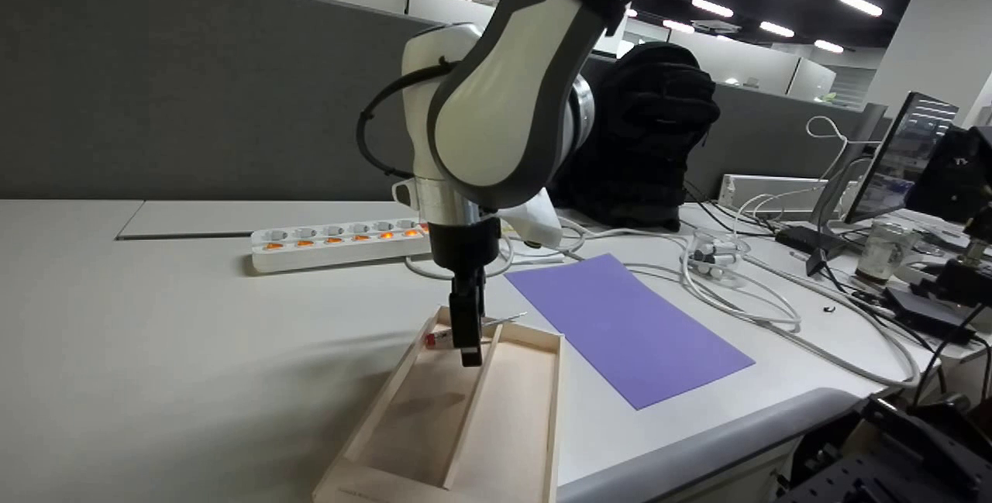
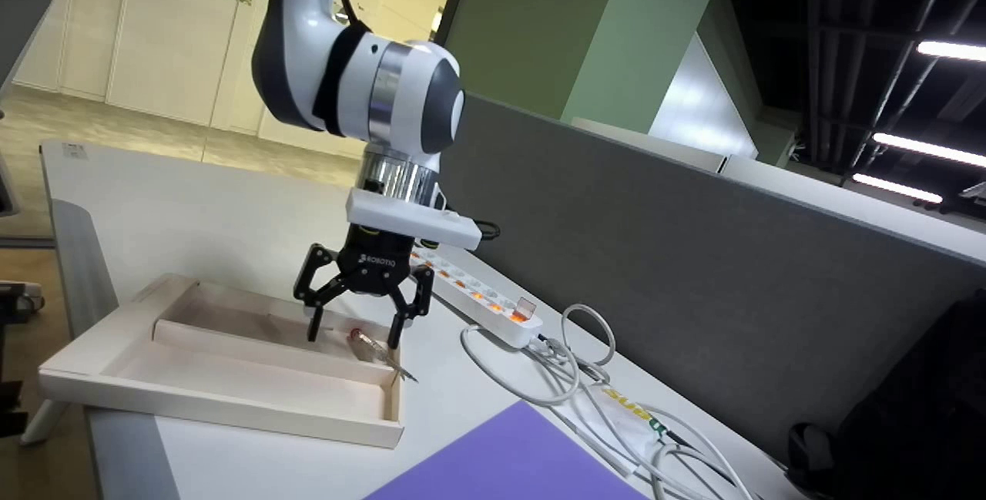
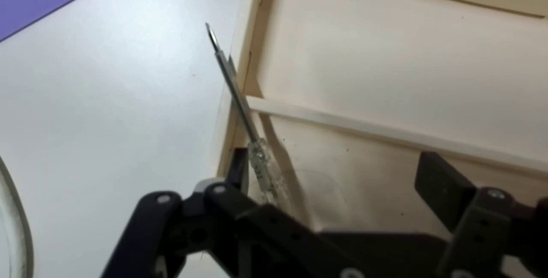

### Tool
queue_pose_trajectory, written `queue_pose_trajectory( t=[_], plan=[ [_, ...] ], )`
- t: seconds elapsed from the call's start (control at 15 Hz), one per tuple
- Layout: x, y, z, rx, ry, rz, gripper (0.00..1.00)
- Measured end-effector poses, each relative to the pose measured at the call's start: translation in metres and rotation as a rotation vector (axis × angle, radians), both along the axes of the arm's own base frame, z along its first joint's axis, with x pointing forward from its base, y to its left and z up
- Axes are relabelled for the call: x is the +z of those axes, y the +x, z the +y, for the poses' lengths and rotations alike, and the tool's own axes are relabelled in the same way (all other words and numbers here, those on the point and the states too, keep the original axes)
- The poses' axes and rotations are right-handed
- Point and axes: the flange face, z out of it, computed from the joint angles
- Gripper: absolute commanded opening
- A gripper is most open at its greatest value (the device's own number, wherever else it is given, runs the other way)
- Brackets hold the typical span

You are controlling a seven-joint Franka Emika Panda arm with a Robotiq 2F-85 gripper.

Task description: Put the screwdriver on the blue mat

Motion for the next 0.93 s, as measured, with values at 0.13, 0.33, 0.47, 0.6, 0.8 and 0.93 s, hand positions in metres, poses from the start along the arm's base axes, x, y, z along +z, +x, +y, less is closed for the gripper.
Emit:
queue_pose_trajectory(
  t=[0.13,0.33,0.47,0.6,0.8,0.93],
  plan=[
    [-0.004,0.003,0.004,-0.002,0.007,-0.005,1.0],
    [-0.005,0.008,0.011,-0.002,0.017,-0.02,0.75],
    [-0.004,0.011,0.015,-0.001,0.018,-0.026,0.67],
    [-0.006,0.012,0.018,-0.001,0.017,-0.028,0.51],
    [-0.007,0.013,0.019,-0.007,0.017,-0.029,0.31],
    [-0.007,0.013,0.018,-0.011,0.016,-0.03,0.17]
  ],
)
